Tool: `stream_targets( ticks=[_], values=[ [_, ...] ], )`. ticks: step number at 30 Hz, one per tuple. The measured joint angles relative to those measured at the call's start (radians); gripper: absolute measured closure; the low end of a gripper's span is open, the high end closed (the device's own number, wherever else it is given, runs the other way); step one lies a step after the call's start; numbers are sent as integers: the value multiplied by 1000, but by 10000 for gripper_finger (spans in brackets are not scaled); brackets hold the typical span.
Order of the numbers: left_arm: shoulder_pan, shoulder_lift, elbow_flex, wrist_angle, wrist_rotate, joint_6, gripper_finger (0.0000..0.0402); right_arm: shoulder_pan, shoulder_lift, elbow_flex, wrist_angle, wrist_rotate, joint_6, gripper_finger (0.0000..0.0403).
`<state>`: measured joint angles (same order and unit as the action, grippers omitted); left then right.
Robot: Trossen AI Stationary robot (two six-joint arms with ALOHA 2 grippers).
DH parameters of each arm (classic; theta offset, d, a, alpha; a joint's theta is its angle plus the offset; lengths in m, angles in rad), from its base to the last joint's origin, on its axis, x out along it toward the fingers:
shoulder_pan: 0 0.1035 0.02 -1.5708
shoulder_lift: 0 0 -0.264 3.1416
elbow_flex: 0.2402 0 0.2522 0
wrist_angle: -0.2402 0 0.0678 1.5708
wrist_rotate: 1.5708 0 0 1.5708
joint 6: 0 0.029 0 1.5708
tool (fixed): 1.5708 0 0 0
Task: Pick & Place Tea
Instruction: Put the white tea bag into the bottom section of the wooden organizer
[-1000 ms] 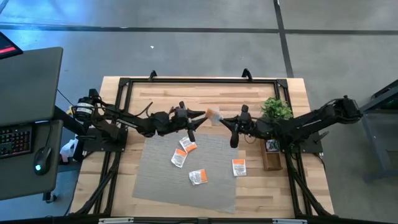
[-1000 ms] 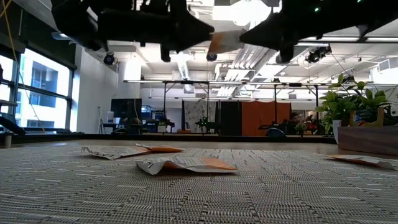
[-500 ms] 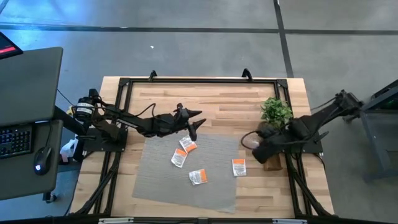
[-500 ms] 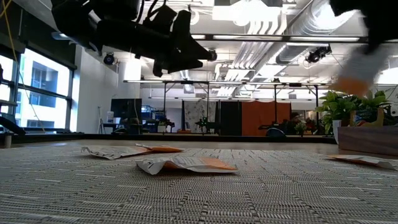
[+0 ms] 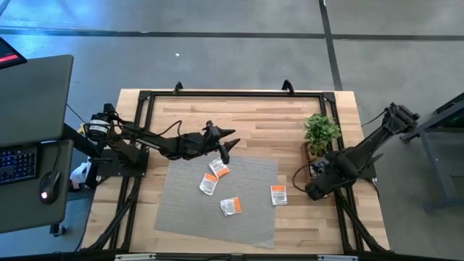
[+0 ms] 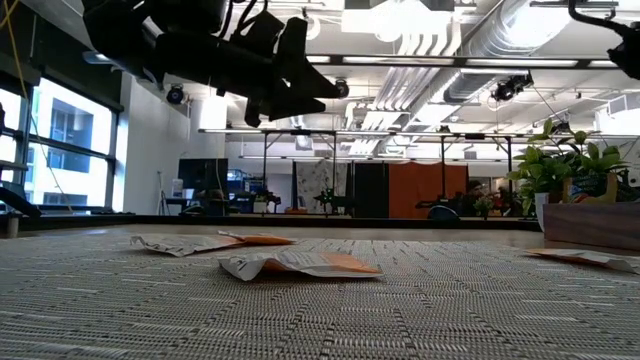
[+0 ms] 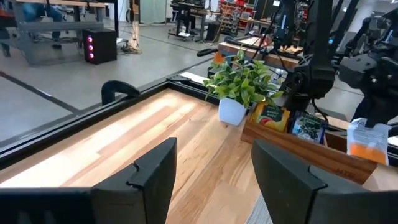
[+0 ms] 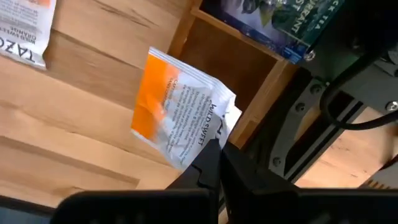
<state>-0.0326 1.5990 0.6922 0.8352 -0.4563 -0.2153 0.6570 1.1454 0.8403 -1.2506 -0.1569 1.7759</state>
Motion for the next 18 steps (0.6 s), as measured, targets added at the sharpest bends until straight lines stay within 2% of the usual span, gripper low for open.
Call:
stream_targets(
  ticks=[7, 14, 18],
  values=[
    [0, 0, 1, 0, 4, -3, 196, -24, 0, 60, -88, -2, -46, 402],
    [0, 0, 1, 0, 5, -26, 195, -24, -1, 66, -167, -14, -2, 402],
    [0, 0, 1, 0, 5, -28, 195, -24, 0, 66, -168, 34, -3, 397]
  ],
)
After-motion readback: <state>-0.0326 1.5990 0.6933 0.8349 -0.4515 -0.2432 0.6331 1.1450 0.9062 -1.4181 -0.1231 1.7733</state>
